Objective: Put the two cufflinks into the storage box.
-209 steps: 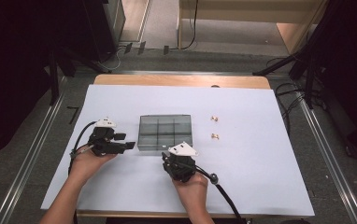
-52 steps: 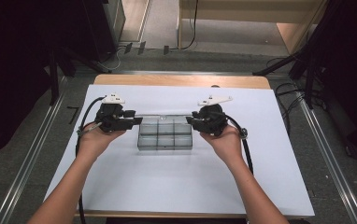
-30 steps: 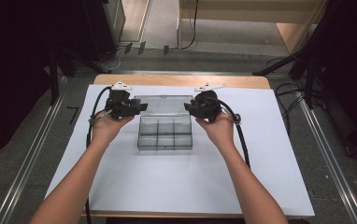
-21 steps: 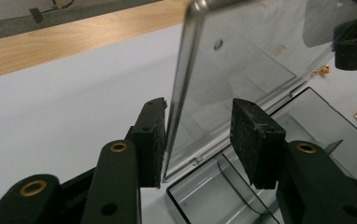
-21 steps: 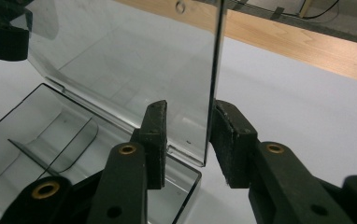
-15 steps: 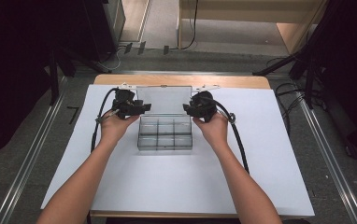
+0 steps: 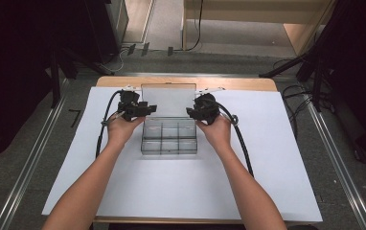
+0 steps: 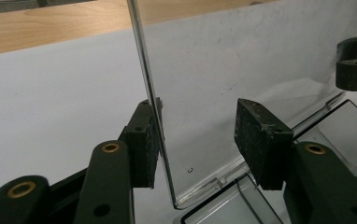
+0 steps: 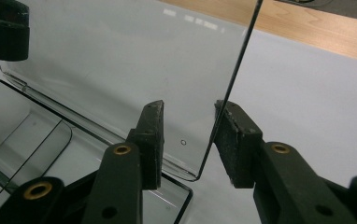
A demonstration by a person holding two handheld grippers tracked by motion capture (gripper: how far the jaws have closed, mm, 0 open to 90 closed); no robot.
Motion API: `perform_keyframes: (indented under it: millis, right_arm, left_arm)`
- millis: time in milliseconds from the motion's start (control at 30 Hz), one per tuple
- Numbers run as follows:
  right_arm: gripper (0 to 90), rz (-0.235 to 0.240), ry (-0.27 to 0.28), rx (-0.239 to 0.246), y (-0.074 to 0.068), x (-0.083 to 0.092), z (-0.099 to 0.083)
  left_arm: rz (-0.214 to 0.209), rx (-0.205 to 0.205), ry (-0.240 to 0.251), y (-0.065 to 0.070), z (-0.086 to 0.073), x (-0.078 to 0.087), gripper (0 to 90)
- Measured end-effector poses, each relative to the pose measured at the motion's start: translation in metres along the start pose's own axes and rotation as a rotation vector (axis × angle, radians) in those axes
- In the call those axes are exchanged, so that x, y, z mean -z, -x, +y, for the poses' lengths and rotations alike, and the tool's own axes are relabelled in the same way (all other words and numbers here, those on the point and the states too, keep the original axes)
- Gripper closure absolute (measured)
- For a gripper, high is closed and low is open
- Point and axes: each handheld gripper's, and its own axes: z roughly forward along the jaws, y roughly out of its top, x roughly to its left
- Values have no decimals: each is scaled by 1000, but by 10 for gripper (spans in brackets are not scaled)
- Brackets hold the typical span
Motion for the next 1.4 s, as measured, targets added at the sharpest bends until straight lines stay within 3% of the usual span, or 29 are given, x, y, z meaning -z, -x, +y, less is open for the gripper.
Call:
perform_keyframes:
  millis: [267,533,633,767,967,1400]
  right_arm:
    - [587,-11,-36,-9,-1,-9,-1]
    - [493,13,-52,-62,-1,-16,-2]
    - [446,31,-60,-83,0,-20,-2]
    - [415,40,-75,-108,1,-23,-2]
    - [382,56,-105,-154,3,-26,0]
    - [367,62,-131,-188,4,-29,1]
  left_arm:
    - [-6,27,-36,-2,-3,-10,467]
    - [-25,57,-62,-4,-5,-18,395]
    - [-28,86,-81,-6,-5,-21,377]
    - [-31,90,-93,-5,-5,-24,335]
    - [-53,113,-125,-6,-6,-29,266]
    - [-73,150,-146,-9,-6,-31,261]
